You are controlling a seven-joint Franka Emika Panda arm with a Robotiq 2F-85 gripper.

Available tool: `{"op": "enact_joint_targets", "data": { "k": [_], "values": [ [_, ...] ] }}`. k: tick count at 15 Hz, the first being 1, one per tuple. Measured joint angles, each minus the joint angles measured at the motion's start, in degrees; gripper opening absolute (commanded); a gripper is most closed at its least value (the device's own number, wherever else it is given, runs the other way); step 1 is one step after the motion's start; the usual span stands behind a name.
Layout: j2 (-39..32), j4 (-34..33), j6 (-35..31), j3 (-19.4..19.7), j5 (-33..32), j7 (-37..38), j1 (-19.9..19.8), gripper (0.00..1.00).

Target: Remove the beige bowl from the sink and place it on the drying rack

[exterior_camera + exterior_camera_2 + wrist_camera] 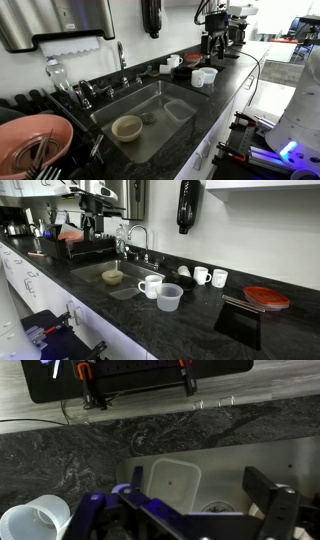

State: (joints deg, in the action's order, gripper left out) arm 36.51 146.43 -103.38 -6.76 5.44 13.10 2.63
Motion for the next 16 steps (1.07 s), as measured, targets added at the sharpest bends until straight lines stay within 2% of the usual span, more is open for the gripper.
{"op": "enact_joint_targets", "data": {
  "k": [4,12,16],
  "values": [
    [-3.0,-1.9,-3.1,-2.3,-0.1,-0.1,1.5,1.0],
    [-19.3,-10.8,-10.5,-7.8,-7.6,0.5,3.6,1.0],
    [-20.3,-11.8,-10.5,-7.8,-8.1,0.5,3.7,1.0]
  ]
}}
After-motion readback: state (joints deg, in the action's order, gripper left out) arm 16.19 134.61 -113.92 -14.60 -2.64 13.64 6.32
